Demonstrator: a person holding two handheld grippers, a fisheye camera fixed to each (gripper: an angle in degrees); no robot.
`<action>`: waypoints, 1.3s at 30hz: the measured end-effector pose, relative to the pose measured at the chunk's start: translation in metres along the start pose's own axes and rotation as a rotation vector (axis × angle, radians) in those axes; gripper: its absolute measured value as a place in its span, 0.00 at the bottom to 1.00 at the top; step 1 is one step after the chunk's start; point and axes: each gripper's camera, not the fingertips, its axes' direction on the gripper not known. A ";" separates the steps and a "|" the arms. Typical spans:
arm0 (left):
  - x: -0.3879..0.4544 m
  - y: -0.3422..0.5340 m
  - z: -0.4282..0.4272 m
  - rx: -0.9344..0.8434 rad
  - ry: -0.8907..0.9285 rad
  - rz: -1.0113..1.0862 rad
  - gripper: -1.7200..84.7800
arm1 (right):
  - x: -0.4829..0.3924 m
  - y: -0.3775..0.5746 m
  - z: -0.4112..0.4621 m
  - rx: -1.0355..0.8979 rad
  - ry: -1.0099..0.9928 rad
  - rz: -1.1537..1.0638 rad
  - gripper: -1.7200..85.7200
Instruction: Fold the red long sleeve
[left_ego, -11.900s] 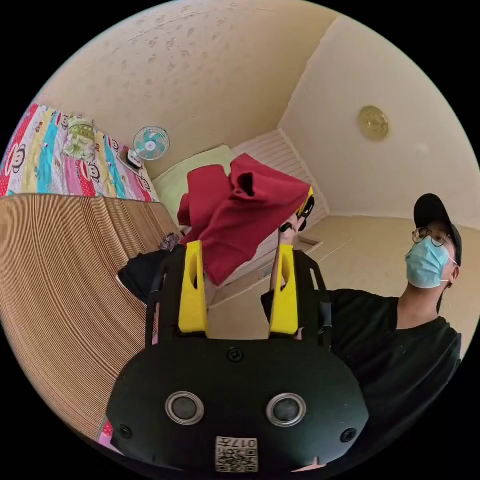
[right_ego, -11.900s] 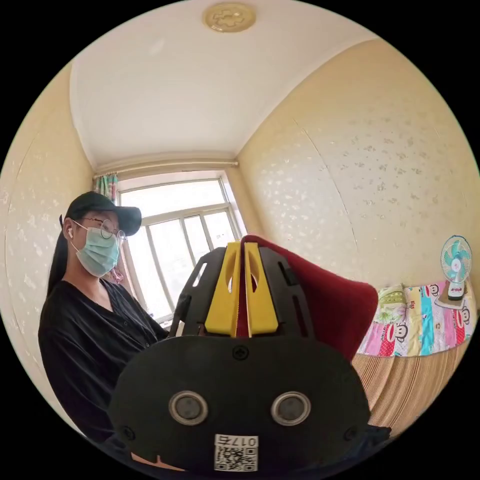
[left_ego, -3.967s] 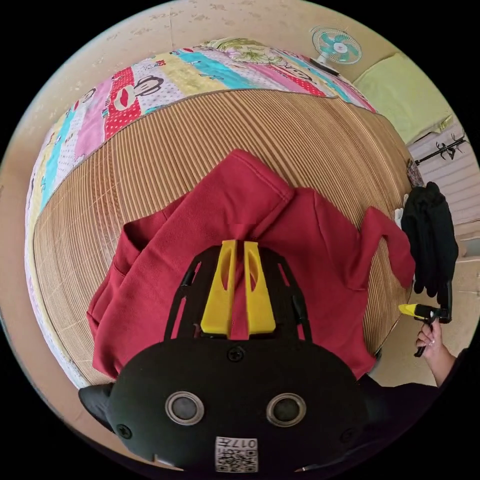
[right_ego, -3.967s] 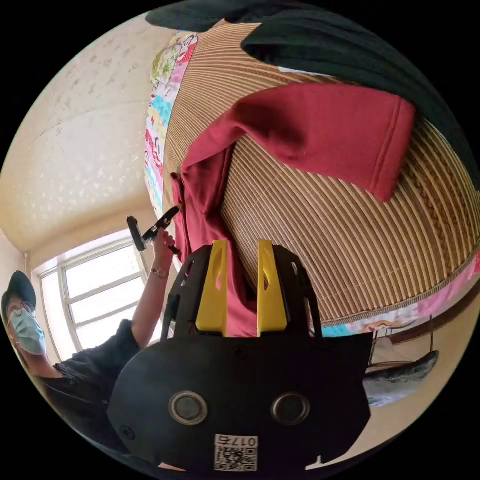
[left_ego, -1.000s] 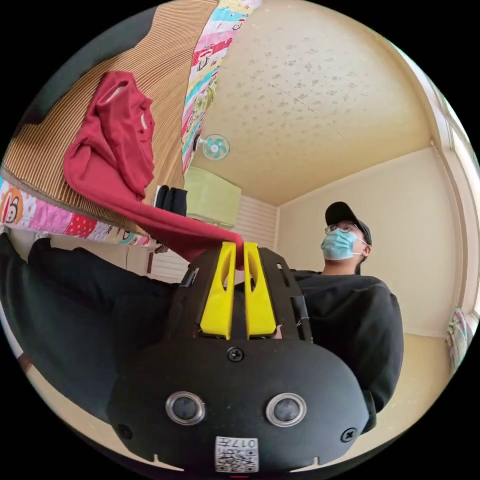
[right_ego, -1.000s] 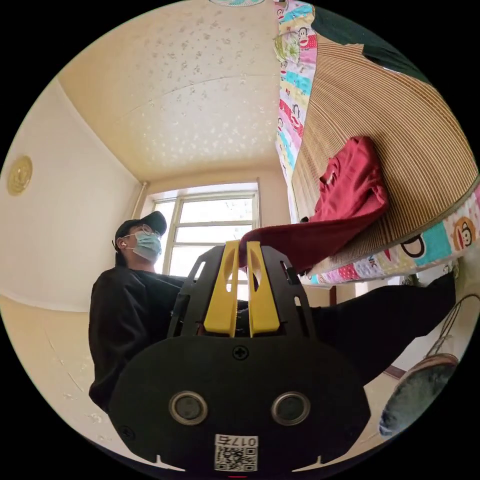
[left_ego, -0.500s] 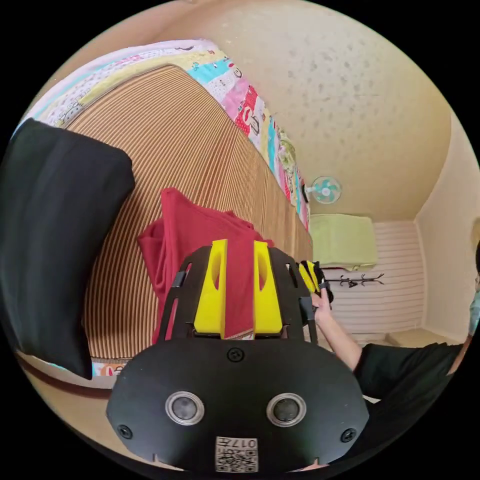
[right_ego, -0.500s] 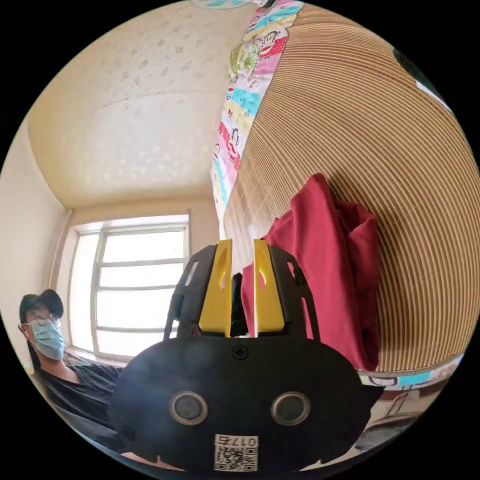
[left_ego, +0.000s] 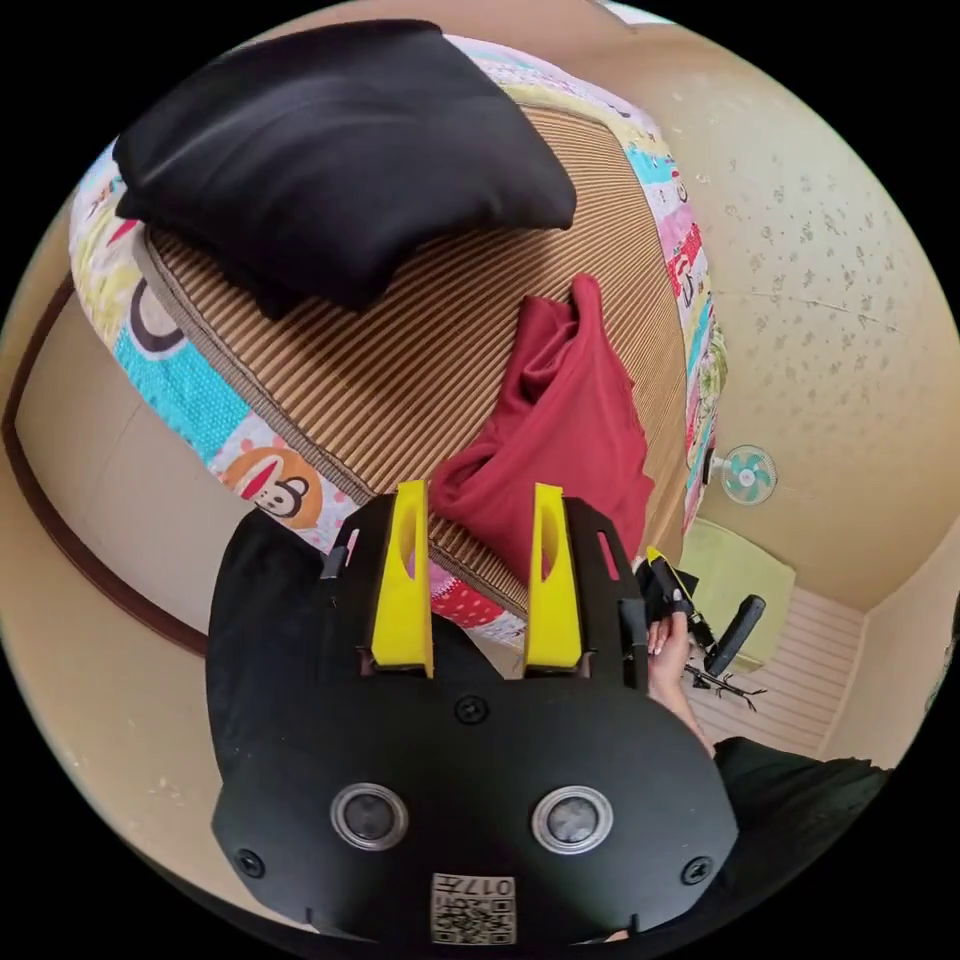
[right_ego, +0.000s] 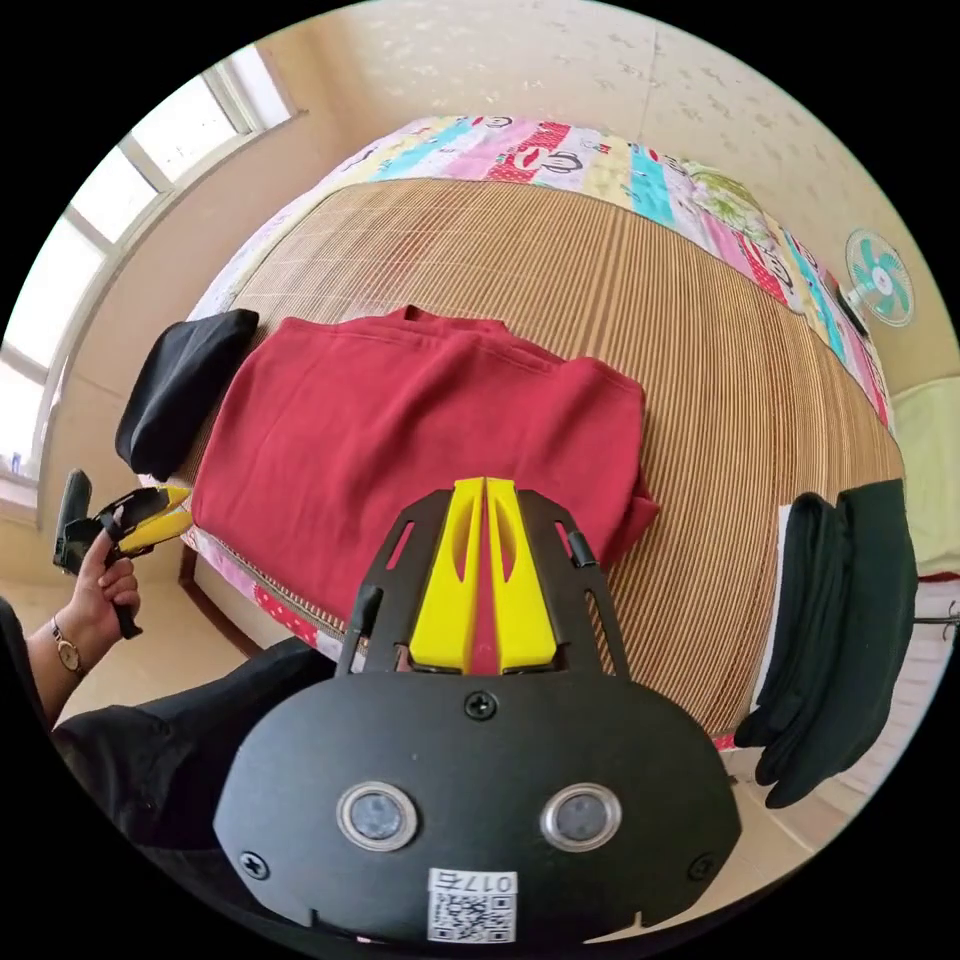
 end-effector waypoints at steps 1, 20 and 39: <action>-0.006 -0.003 0.009 -0.027 0.036 -0.028 0.18 | -0.003 -0.002 0.006 -0.012 -0.006 0.001 0.03; 0.241 0.185 0.207 -0.475 0.005 1.076 0.09 | 0.204 0.134 0.013 -0.229 -0.213 0.407 0.03; 0.058 0.123 0.235 -0.574 -0.003 0.309 0.15 | 0.317 0.271 0.109 -0.038 -1.372 0.991 0.28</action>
